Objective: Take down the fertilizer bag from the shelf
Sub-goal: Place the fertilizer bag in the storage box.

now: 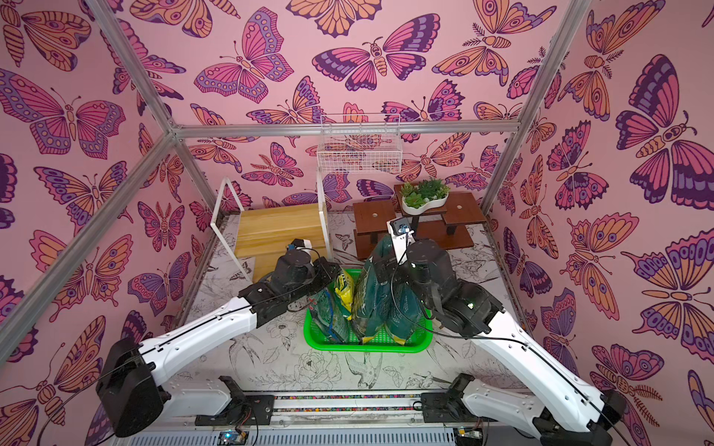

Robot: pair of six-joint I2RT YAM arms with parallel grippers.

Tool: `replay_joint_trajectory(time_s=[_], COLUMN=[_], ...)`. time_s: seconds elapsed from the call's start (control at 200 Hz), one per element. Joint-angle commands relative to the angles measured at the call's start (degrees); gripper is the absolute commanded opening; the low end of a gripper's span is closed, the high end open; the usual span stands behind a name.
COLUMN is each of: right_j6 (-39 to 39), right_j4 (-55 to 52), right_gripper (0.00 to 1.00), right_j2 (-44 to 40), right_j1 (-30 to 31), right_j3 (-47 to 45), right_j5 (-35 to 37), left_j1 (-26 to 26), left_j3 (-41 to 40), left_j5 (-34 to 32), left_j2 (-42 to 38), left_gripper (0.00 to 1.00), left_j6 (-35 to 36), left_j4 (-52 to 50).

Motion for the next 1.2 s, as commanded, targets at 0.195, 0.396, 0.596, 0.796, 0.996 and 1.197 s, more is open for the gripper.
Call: replay_joint_trajectory(time_s=[0.195,0.396,0.596,0.796,0.996,1.197], right_j6=[-0.61,-0.9,-1.11,-1.32,-0.51,0.2], right_j4=[-0.18,-0.37,-0.24,0.1,-0.13,-1.63], right_gripper=[0.99,0.99,0.99,0.99,0.99,0.99], right_j2=[-0.46,-1.13,-1.57,-1.44,-0.09,-0.29], right_j1=[-0.44,-0.43,-0.42,-0.44,-0.44,-0.44], right_j3=[0.43,0.22,-0.32,-0.49,0.33,1.38], right_j5=[0.42,1.02,1.67,1.53,0.06,-0.08], left_j1=[0.36,-0.53,-3.15,-5.05,-6.61,-7.89], left_j3=[2.06,6.5,12.64,13.12,17.04,18.78], left_j5=[9.33,13.94,4.77,-7.27,-6.7,-7.87], left_j2=[8.43,16.54,19.12,14.4,20.58,24.98], left_gripper=[0.0,0.0,0.0,0.0,0.0,0.0], left_j6=[0.76,4.71,18.25,28.04,31.96,32.46], left_j4=[1.28,-5.25,-20.9,-28.09,-35.32,-35.52])
